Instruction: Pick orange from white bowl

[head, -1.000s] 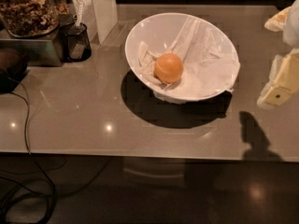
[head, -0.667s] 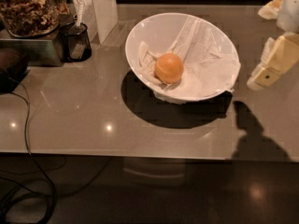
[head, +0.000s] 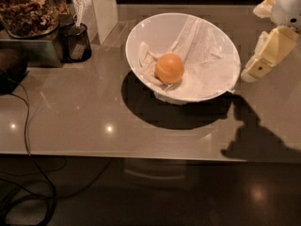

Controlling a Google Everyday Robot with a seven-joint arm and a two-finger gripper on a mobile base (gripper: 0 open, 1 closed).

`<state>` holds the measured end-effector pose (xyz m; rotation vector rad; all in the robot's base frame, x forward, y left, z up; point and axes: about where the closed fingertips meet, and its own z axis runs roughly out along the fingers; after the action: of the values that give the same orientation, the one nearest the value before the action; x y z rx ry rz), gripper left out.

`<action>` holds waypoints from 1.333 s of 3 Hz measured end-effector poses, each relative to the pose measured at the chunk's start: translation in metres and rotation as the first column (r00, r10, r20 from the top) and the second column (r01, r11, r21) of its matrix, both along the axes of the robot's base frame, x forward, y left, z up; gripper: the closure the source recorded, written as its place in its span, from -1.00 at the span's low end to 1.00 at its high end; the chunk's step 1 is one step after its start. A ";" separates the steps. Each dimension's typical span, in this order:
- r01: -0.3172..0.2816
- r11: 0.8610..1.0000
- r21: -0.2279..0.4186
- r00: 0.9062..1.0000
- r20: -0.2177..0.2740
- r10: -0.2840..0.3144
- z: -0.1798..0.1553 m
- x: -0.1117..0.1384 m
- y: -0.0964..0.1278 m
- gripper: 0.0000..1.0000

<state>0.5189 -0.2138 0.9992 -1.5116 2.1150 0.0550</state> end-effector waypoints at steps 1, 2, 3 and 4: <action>-0.042 0.997 0.072 0.999 -0.012 0.043 -0.013 0.017 0.025 -1.00; -0.114 0.984 0.136 0.990 -0.063 0.123 -0.040 0.037 0.066 -1.00; -0.118 0.983 0.140 0.989 -0.069 0.128 -0.043 0.039 0.068 -0.49; -0.119 0.983 0.142 0.989 -0.070 0.130 -0.044 0.040 0.069 0.12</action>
Offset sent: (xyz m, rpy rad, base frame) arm 0.0610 0.1137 -0.0710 0.2062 0.1468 0.2145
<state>0.5590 -0.1447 0.9551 -1.5806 2.0291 0.3047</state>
